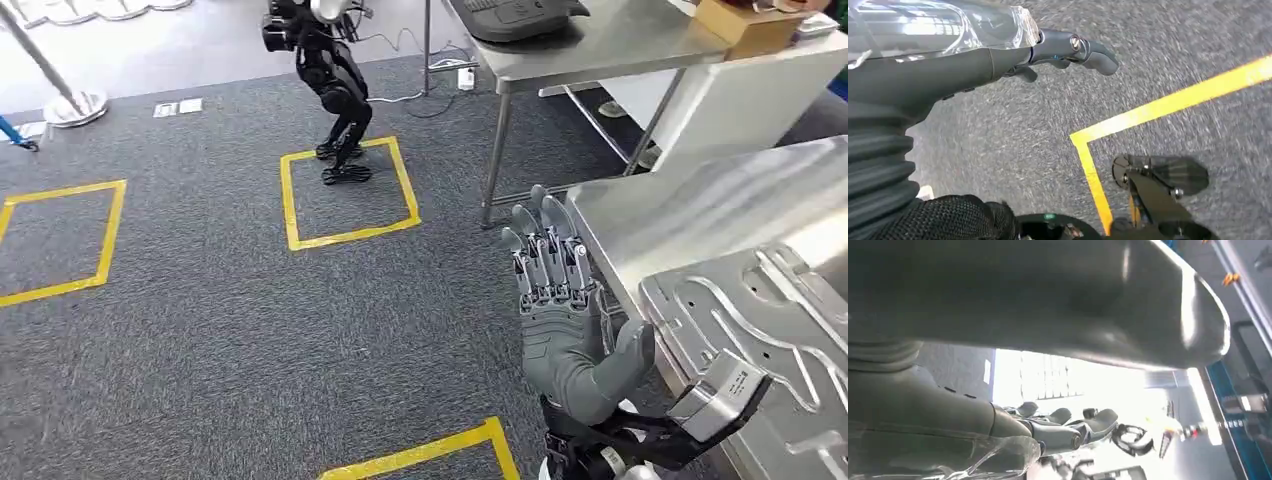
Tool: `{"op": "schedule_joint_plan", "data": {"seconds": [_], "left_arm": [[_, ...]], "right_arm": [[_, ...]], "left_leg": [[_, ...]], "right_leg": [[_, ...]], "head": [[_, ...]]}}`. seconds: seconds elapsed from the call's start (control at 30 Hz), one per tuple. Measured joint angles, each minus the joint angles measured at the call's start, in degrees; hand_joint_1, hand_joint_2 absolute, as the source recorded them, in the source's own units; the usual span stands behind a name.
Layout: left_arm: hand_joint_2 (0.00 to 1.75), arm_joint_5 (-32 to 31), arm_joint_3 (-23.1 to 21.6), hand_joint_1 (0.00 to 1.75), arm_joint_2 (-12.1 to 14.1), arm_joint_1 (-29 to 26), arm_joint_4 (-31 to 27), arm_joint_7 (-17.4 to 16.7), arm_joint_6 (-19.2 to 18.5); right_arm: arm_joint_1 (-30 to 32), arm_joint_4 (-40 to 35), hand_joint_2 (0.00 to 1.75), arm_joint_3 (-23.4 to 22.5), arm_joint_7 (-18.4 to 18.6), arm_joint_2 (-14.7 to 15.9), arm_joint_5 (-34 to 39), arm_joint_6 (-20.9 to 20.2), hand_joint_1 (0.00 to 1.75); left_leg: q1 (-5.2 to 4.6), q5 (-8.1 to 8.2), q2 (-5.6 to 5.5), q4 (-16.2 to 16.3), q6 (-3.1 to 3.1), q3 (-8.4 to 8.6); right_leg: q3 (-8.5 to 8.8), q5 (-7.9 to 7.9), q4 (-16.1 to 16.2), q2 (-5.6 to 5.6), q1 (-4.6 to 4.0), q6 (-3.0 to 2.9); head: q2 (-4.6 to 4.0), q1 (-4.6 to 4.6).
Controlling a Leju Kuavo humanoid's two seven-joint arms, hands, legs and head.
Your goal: Take the parts from the cabinet and place them on the table.
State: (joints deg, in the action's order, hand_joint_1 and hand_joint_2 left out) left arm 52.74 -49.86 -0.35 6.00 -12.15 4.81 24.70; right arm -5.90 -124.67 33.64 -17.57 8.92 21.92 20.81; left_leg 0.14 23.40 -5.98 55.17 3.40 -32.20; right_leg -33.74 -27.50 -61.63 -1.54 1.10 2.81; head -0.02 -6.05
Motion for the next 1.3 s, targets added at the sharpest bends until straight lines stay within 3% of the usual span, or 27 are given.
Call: {"op": "schedule_joint_plan", "data": {"seconds": [0.03, 0.07, 0.1, 0.17, 0.2, 0.23, 0.27, 0.33, 0.37, 0.4, 0.43, 0.5, 0.53, 0.57, 0.7, 0.77, 0.8, 0.87, 0.9, 0.93, 1.0, 1.03, 1.07, 1.2, 1.23, 1.27, 1.3], "left_arm": [[0.0, 0.0, -0.02, 0.0, -0.07, 0.0, 0.0, 0.0, 0.0], [0.0, 0.02, -0.04, 0.0, -0.13, 0.3, 0.0, -0.11, 0.02], [0.0, 0.02, -0.04, 0.0, -0.15, 0.33, 0.0, -0.17, 0.09], [0.0, 0.09, -0.07, 0.0, -0.13, 0.07, 0.0, -0.46, 0.22], [0.0, 0.13, -0.07, 0.0, -0.07, 0.0, 0.0, -0.55, 0.35], [0.0, 0.13, -0.09, 0.0, -0.02, -0.12, 0.0, -0.57, 0.57], [0.0, 0.13, -0.13, 0.0, -0.02, -0.01, -0.02, -0.66, 0.74], [0.0, 0.11, -0.24, 0.0, -0.02, 0.35, 0.0, -0.72, 0.94], [0.0, 0.22, -0.24, 0.0, -0.02, 0.47, -0.02, -0.72, 1.03], [0.0, 0.26, -0.26, 0.0, -0.02, 0.58, 0.0, -0.72, 1.03], [0.0, 0.46, -0.26, 0.0, -0.02, 0.55, 0.0, -0.72, 1.05], [0.0, 0.98, -0.26, 0.0, -0.02, 0.28, 0.0, -1.01, 1.05], [0.0, 1.05, -0.26, 0.0, -0.02, 0.19, 0.0, -1.11, 1.05], [0.0, 1.05, -0.26, 0.0, -0.02, 0.27, 0.0, -1.2, 1.05], [0.0, 1.36, -0.26, 0.0, -0.02, 0.1, 0.0, -1.4, 1.18], [0.0, 1.75, -0.26, 0.0, -0.02, -0.08, 0.0, -1.36, 1.27], [0.0, 2.03, -0.26, 0.0, 0.02, -0.02, 0.0, -1.36, 1.46], [0.0, 2.27, -0.26, 0.0, -0.22, 0.01, 0.0, -1.14, 1.75], [0.0, 2.38, -0.26, 0.0, -0.28, -0.02, 0.0, -1.05, 1.95], [0.0, 2.45, -0.26, 0.0, -0.31, -0.04, 0.0, -1.03, 2.05], [0.0, 2.69, -0.26, 0.0, -0.31, -0.04, -0.02, -0.98, 2.03], [0.0, 2.86, -0.26, 0.0, -0.37, -0.03, -0.02, -0.96, 2.03], [0.0, 2.91, -0.26, 0.0, -0.44, 0.03, 0.0, -0.96, 2.03], [0.0, 3.02, -0.24, 0.0, -0.55, -0.02, -0.02, -0.76, 2.03], [0.0, 3.02, -0.24, 0.0, -0.55, -0.12, -0.02, -0.72, 2.05], [0.0, 3.02, -0.24, 0.0, -0.59, -0.09, -0.02, -0.72, 2.05], [0.0, 2.99, -0.24, 0.0, -0.66, 0.07, -0.02, -0.72, 2.05]], "right_arm": [[0.0, 0.0, 0.0, 0.0, 0.0, 0.0, 0.0, -0.02, 0.0], [0.06, -0.02, 0.0, 0.0, 0.0, 0.0, 0.0, -0.02, 0.0], [0.01, -0.02, 0.0, 0.0, 0.04, -0.02, 0.02, -0.04, 0.0], [-0.28, -0.04, 0.0, 0.0, 0.0, -0.07, 0.0, -0.24, 0.0], [-0.41, -0.04, 0.0, 0.0, 0.0, -0.13, 0.0, -0.31, 0.0], [-0.54, -0.02, 0.0, 0.0, 0.02, -0.2, 0.02, -0.37, 0.0], [-0.49, -0.04, 0.0, 0.0, 0.0, -0.31, 0.02, -0.42, 0.0], [-0.44, -0.04, 0.0, 0.0, 0.09, -0.31, 0.35, -0.46, 0.0], [-0.43, -0.04, 0.0, 0.0, 0.07, -0.31, 0.35, -0.46, 0.0], [-0.43, -0.04, 0.0, 0.0, 0.09, -0.31, 0.35, -0.46, 0.0], [-0.44, 0.0, 0.0, 0.0, 0.11, -0.31, 0.39, -0.46, 0.0], [-0.47, 0.0, 0.0, 0.0, 0.15, -0.31, 0.48, -0.46, 0.0], [-0.48, 0.0, 0.0, 0.0, 0.15, -0.31, 0.54, -0.48, 0.0], [-0.47, -0.02, 0.0, 0.0, 0.15, -0.31, 0.65, -0.48, 0.0], [-0.65, -0.02, 0.0, 0.0, 0.18, -0.31, 0.94, -0.59, 0.0], [-0.79, -0.04, 0.0, 0.02, 0.2, -0.31, 1.03, -0.76, 0.0], [-0.78, -0.11, 0.0, 0.02, 0.15, -0.31, 1.01, -0.83, 0.0], [-0.49, -0.09, 0.0, 0.02, 0.26, -0.26, 1.05, -0.85, 0.0], [-0.47, -0.09, 0.0, 0.02, 0.33, -0.17, 1.14, -0.9, 0.0], [-0.51, -0.09, 0.0, 0.02, 0.33, -0.17, 1.18, -0.92, 0.0], [-0.59, -0.09, 0.0, 0.02, 0.65, -0.17, 1.22, -0.98, 0.0], [-0.71, -0.09, 0.0, 0.02, 0.83, -0.17, 1.27, -0.98, 0.0], [-0.77, -0.09, 0.0, 0.02, 0.92, -0.17, 1.38, -1.01, 0.0], [-1.42, -0.15, 0.0, 0.02, 1.29, -0.17, 1.55, -0.98, 0.0], [-1.78, -0.15, 0.0, 0.0, 1.29, -0.17, 1.55, -0.98, 0.0], [-1.86, -0.17, 0.0, 0.0, 1.36, -0.24, 1.55, -0.98, 0.0], [-1.87, -0.24, 0.0, 0.0, 1.33, -0.26, 1.55, -0.98, 0.0]], "left_leg": [[0.17, 0.11, -0.78, -0.01, -0.17, -0.08], [-0.35, 0.3, -1.78, 0.42, -0.48, -0.42], [0.13, 0.09, -2.44, 0.18, -0.84, -0.69], [0.48, -0.12, -3.74, -0.1, -1.6, -0.87], [0.46, 0.01, -4.39, 0.01, -1.92, -1.06], [0.2, 0.81, -0.56, 1.31, -2.04, -1.36], [0.03, 2.65, 2.77, 4.62, -2.35, -3.13], [0.4, 6.4, 4.42, 13.7, -2.88, -7.81], [0.5, 7.24, 4.63, 17.07, -3.06, -9.6], [0.64, 6.96, 4.73, 18.16, -3.2, -10.27], [0.77, 5.53, 4.88, 16.51, -3.36, -9.49], [0.85, 0.73, 6.25, 6.87, -3.32, -4.44], [0.67, -1.06, 8.76, 1.78, -3.03, -1.64], [-0.44, -0.21, 10.85, 0.39, -2.41, -1.15], [-0.53, -0.45, 7.83, 0.04, -0.83, -1.47], [0.02, -0.62, 6.59, -0.38, -0.11, -0.92], [-0.01, -0.77, 6.0, -0.37, 0.23, -0.88], [-0.08, -0.67, 4.33, -0.36, 0.43, -0.94], [-0.07, -0.68, 3.45, -0.35, 0.43, -0.9], [0.02, -0.67, 2.62, -0.32, 0.42, -0.86], [0.23, -0.6, 0.75, -0.26, 0.25, -0.47], [0.36, -0.45, -0.18, -0.12, -0.07, -0.38], [0.1, -0.35, -0.88, 0.19, -0.54, -0.71], [0.7, -0.95, -3.79, -0.14, -2.1, -1.77], [0.74, -0.56, -2.14, 0.41, -2.19, -1.82], [0.2, 0.99, 1.8, 2.83, -2.39, -2.88], [0.25, 3.12, 3.49, 6.86, -2.59, -4.9]], "right_leg": [[1.47, 1.87, 4.35, -3.54, 0.15, -0.22], [2.26, 1.36, 6.04, -4.44, 0.48, -0.31], [2.14, 1.3, 5.78, -3.81, 0.1, -0.21], [2.25, 1.23, 5.84, -2.54, -0.17, -0.76], [2.45, 1.45, 6.31, -1.63, 0.16, -1.1], [2.84, 1.52, 6.63, -0.82, 0.19, -1.31], [3.0, 1.37, 6.7, 0.11, 0.1, -1.61], [3.24, 1.12, 6.69, 2.11, -0.16, -2.01], [3.33, 0.93, 6.68, 3.07, -0.21, -2.06], [3.45, 0.77, 6.67, 3.93, -0.21, -2.06], [3.65, 0.58, 6.67, 4.76, -0.21, -1.99], [4.35, 0.08, 6.67, 6.16, -0.21, -1.69], [4.83, -0.24, 6.68, 6.72, -0.23, -1.35], [4.97, -0.52, 6.6, 7.25, -0.68, -0.98], [5.62, -1.06, 6.86, 9.54, -0.65, 0.13], [4.64, -3.4, 3.7, 4.21, -0.12, 0.47], [2.41, -5.82, -0.83, 2.8, -0.14, 0.45], [-2.75, -9.41, -10.46, 1.87, -0.14, 0.53], [-4.24, -9.28, -12.52, 1.86, -0.13, 0.54], [-4.27, -7.87, -11.65, 1.85, -0.08, 0.56], [-0.88, -2.41, -3.25, 1.23, 0.25, 0.59], [1.54, 0.44, 2.31, -1.3, 0.72, 0.82], [2.49, 0.61, 4.94, -5.02, 1.21, 0.91], [2.53, 0.74, 5.46, -2.42, 0.56, -0.52], [2.62, 0.93, 5.68, -1.48, 0.78, -1.01], [2.71, 0.82, 5.68, -0.61, 0.71, -1.43], [2.75, 0.74, 5.68, 0.34, 0.51, -1.74]], "head": [[0.0, 0.0], [0.0, -0.04], [0.0, -0.02], [0.0, 0.0], [0.0, 0.0], [0.0, -0.02], [0.0, -0.48], [0.0, -0.5], [0.0, -0.48], [0.0, -0.48], [0.0, -0.48], [0.0, -0.48], [0.0, -0.48], [0.0, -0.48], [0.0, -0.31], [0.0, -0.33], [0.0, -0.11], [0.0, -0.15], [0.0, -0.17], [0.0, -0.17], [0.0, -0.15], [0.0, -0.13], [0.0, -0.13], [0.0, -0.13], [0.0, -0.13], [0.0, -0.46], [0.0, -0.59]]}}
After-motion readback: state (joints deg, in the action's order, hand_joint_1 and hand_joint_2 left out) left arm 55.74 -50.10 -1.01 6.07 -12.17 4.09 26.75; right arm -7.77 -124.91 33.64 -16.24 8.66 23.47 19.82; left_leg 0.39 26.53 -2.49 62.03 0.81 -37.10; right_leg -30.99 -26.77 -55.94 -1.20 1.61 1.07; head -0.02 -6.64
